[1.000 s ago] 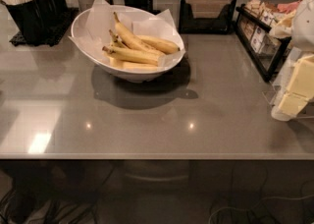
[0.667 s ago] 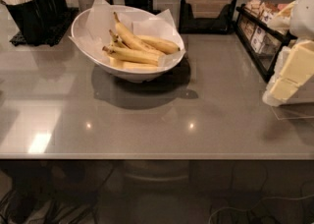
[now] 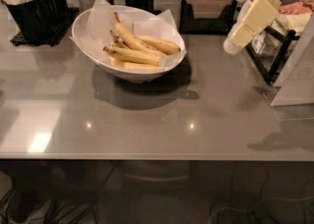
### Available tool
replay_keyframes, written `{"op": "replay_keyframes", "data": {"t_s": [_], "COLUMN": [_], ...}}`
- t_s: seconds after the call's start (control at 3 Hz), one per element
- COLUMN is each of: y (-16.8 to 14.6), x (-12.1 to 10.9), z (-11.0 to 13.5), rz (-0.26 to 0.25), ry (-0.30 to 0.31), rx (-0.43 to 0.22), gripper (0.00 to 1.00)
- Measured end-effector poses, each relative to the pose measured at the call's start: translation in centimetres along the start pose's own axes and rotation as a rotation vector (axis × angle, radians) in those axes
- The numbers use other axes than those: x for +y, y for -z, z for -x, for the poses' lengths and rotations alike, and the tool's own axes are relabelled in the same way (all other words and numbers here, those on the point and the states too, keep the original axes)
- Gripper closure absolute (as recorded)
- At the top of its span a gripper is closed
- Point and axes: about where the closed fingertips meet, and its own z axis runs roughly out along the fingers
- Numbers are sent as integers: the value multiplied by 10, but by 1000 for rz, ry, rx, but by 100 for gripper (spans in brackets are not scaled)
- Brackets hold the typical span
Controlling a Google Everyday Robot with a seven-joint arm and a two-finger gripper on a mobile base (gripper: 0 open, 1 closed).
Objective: Pick banana from white bowl
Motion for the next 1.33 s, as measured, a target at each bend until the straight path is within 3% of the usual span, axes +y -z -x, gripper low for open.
{"op": "replay_keyframes", "data": {"t_s": [0.33,0.67,1.0,1.33], "y": [16,12,-21,-64], "x": [-11,-13,-39,-59], "z": [23,18,39,74], "rz": [-23,-60,-87,-58], "ry": [17,-50,-116,-93], "rx": [-86,-119,-188,-182], "gripper": [0,0,0,0]}}
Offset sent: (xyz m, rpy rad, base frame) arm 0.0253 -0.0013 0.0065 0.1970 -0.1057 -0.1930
